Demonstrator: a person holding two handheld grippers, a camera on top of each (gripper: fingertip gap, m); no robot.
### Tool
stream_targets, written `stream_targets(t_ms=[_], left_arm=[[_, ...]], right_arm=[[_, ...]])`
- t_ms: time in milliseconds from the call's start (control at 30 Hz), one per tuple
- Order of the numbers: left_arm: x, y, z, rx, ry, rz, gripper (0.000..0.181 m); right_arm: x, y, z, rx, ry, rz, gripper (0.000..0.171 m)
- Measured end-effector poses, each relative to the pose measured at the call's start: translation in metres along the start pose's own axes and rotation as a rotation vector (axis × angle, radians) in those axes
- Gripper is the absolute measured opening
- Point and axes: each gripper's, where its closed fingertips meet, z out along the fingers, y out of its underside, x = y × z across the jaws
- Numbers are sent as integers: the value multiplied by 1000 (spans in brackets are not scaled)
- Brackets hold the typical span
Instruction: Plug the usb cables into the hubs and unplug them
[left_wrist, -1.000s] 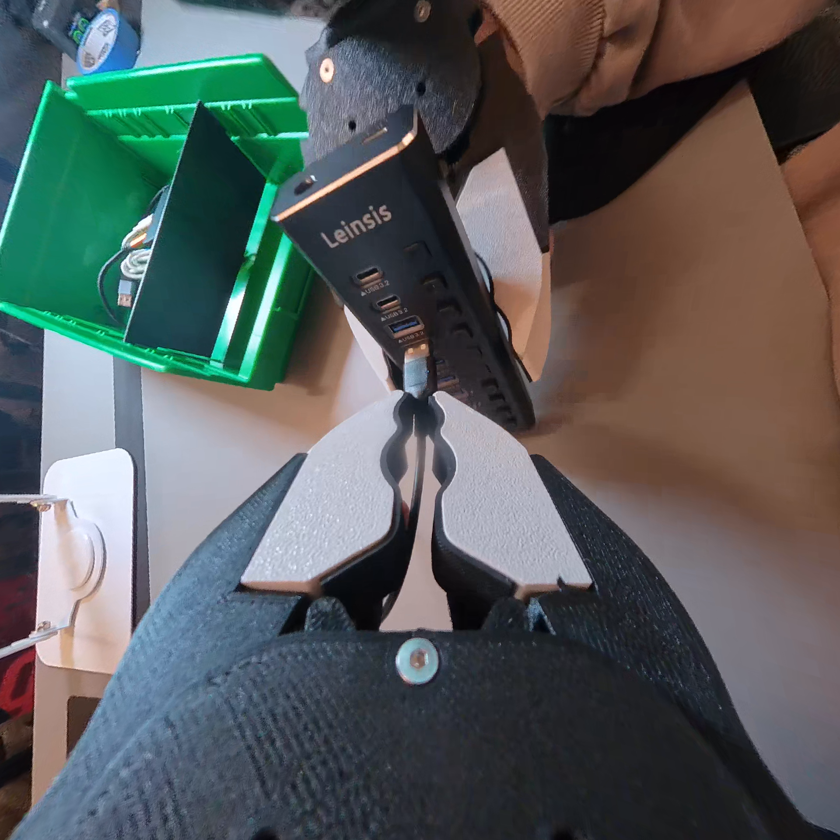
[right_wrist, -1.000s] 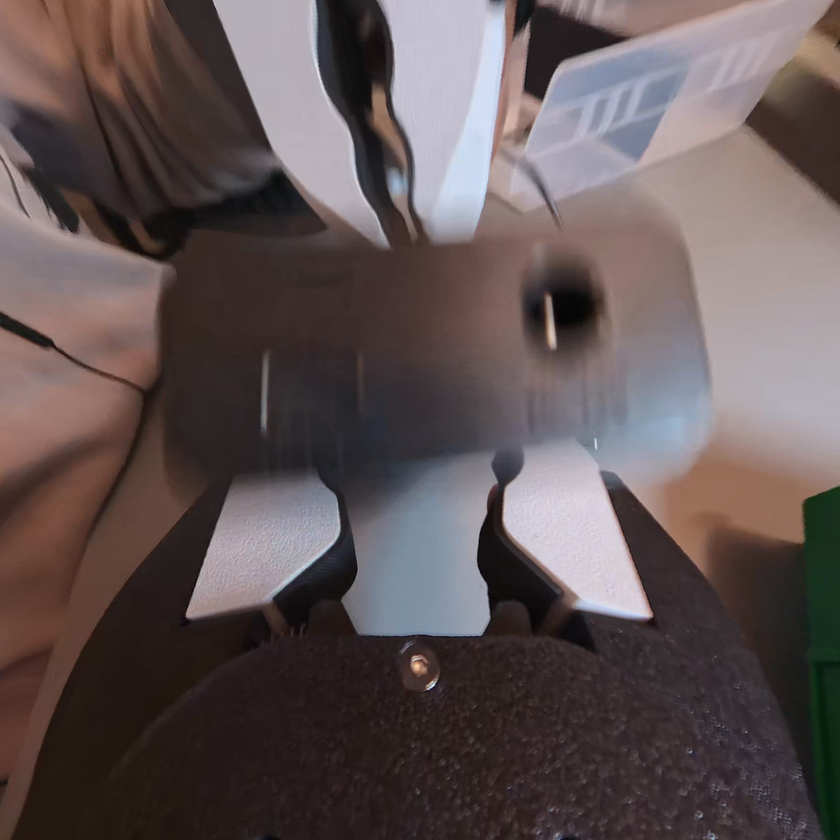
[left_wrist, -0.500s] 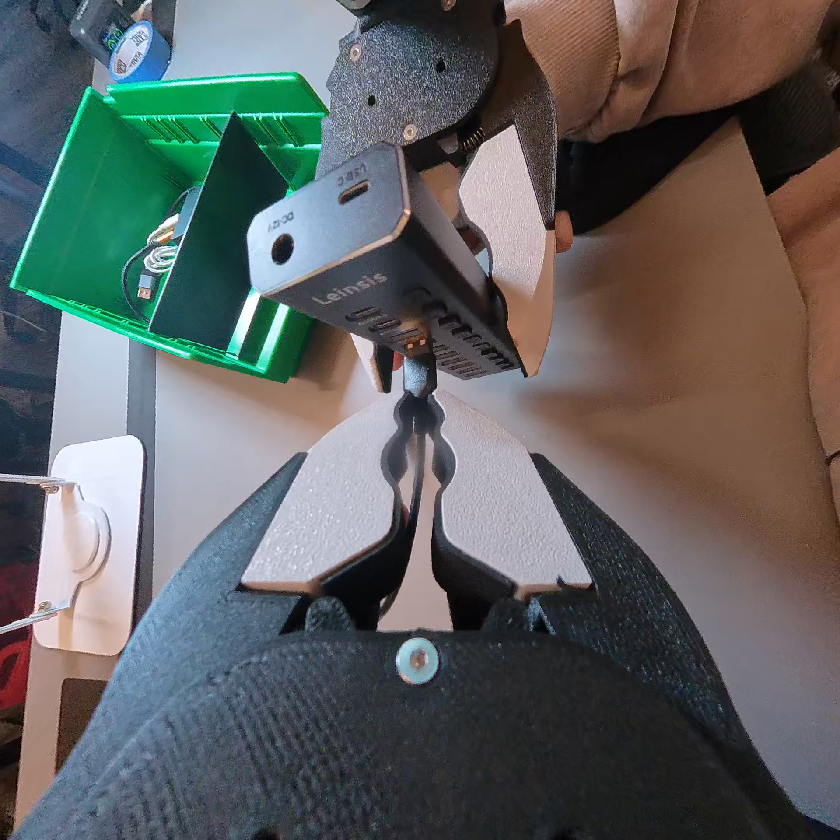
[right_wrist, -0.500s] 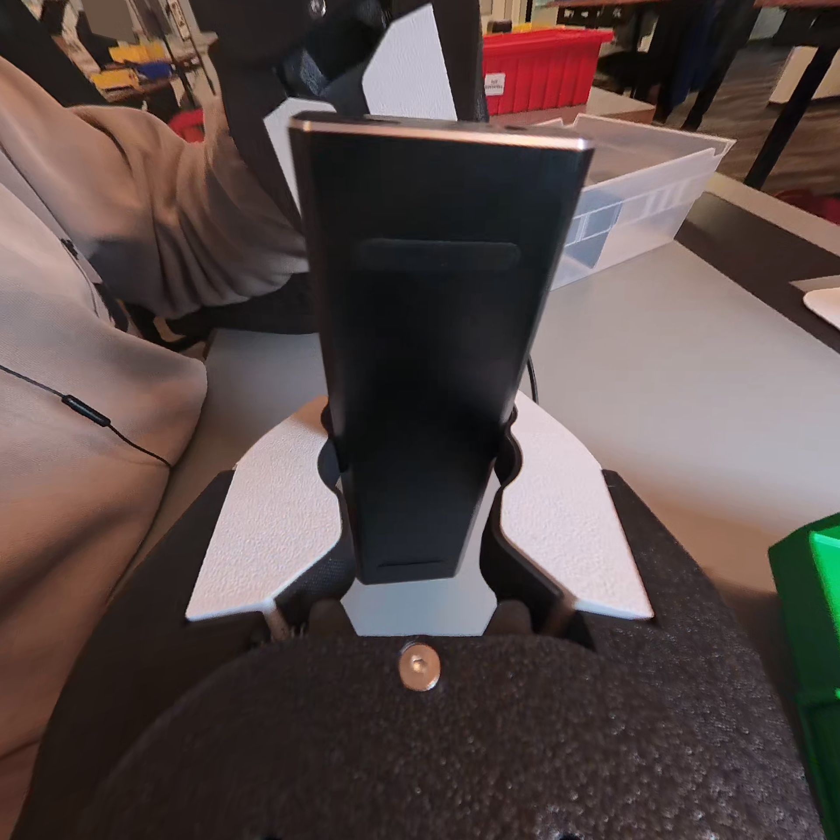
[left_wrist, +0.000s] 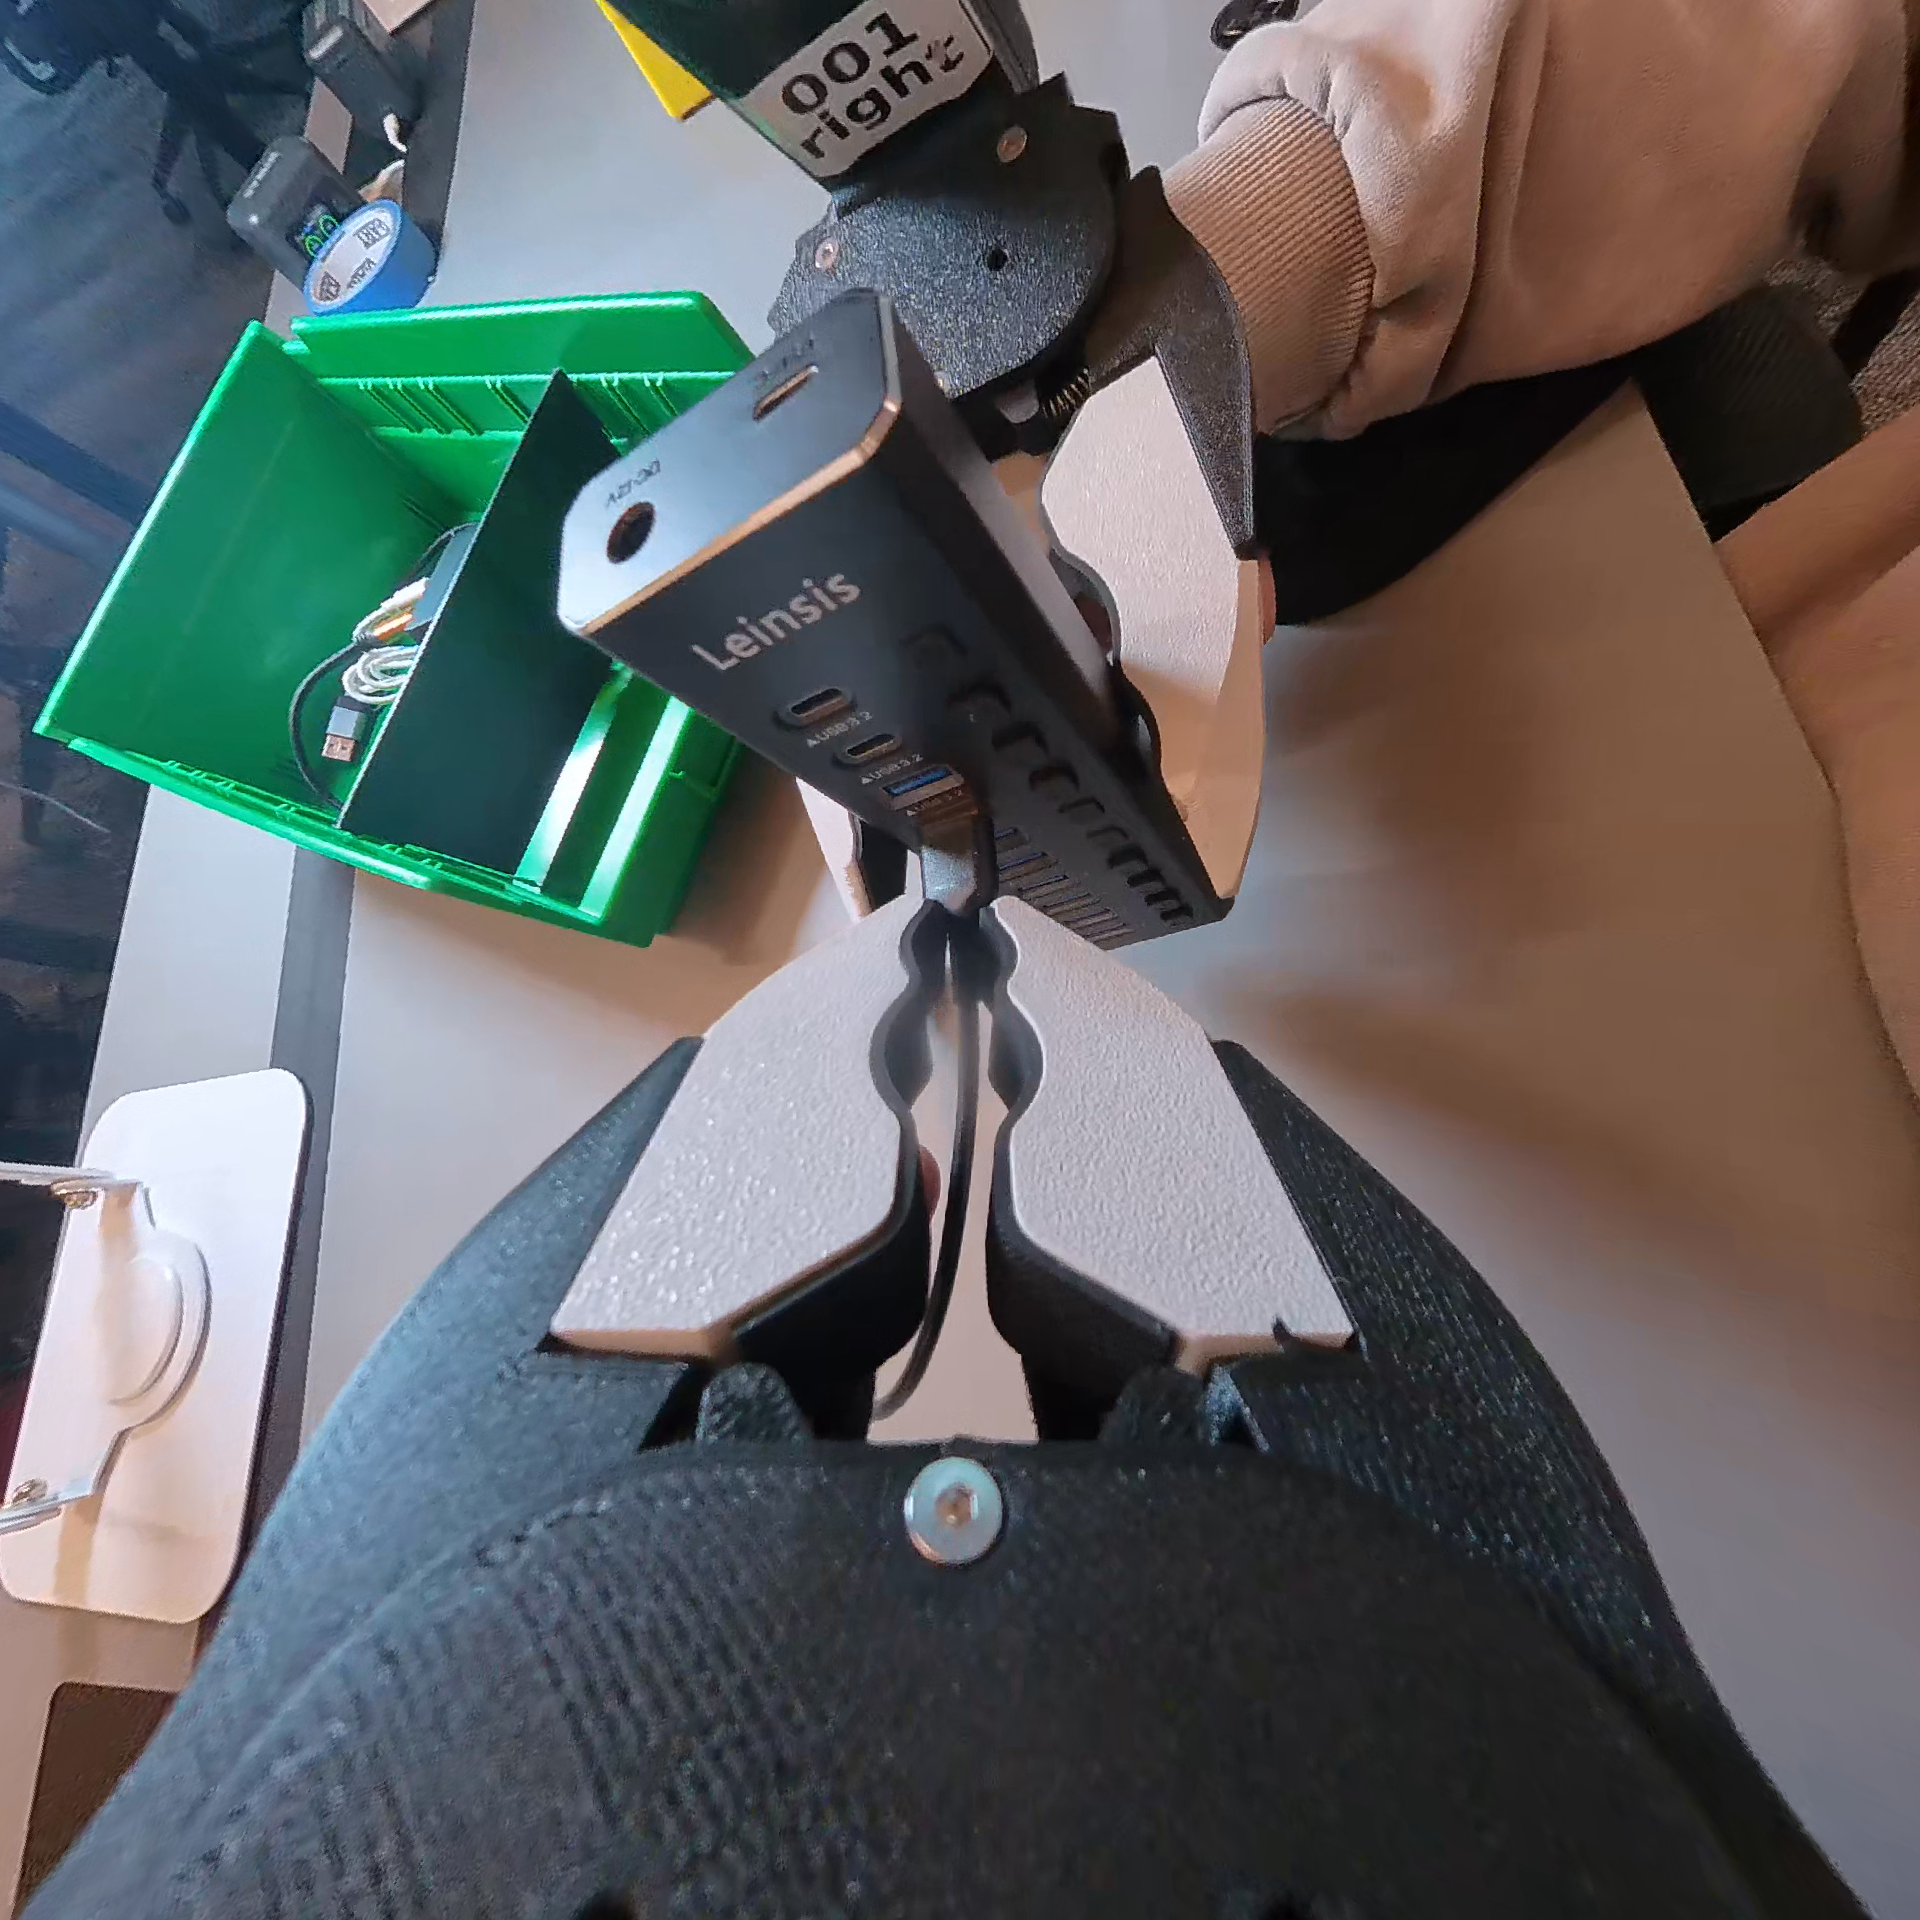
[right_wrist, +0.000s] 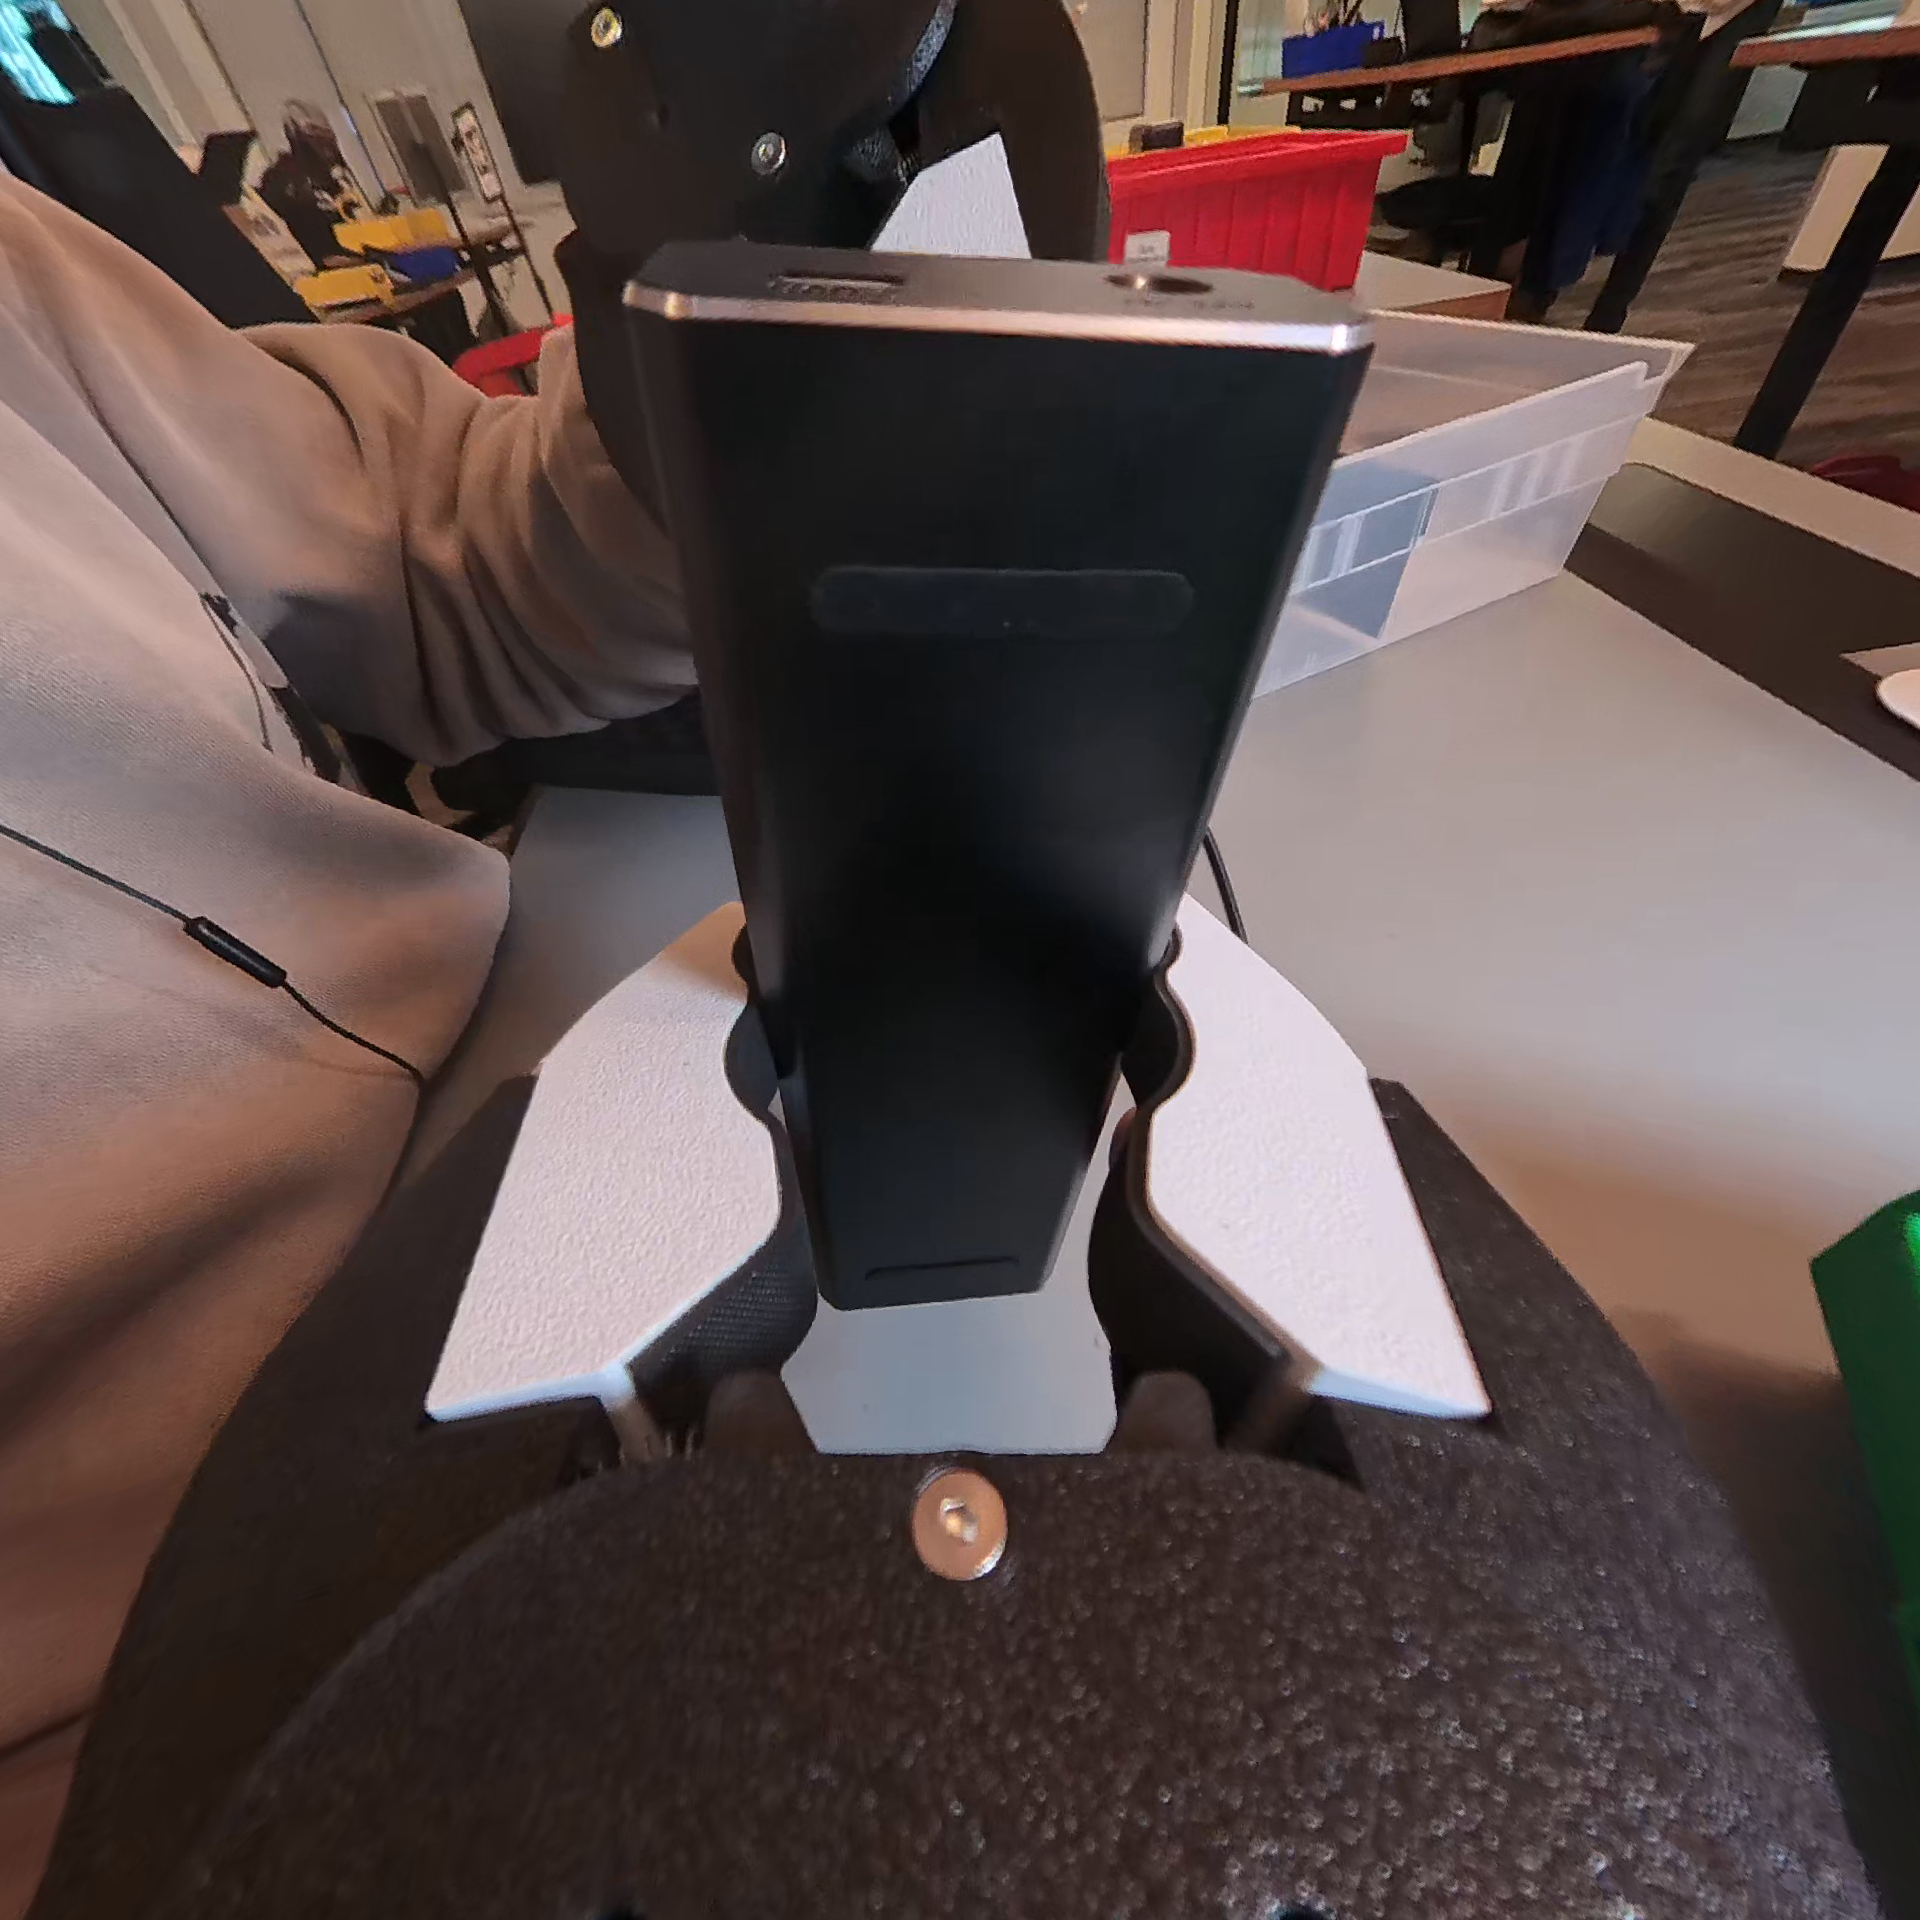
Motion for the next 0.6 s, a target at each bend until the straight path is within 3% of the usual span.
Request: stream_targets(t_ms=[133, 267, 467, 600], left_arm=[[-3, 3, 2, 7, -12, 6, 6], [-13, -16, -12, 159, -47, -38, 7], [-12, -12, -8, 144, -26, -98, 6], [-15, -9, -1, 134, -52, -99, 6]], right_arm=[[6, 0, 0, -13, 41, -15, 66], [6, -25, -8, 106, 46, -13, 65], [15, -45, -22, 226, 115, 30, 67], [20, -33, -24, 123, 192, -62, 64]])
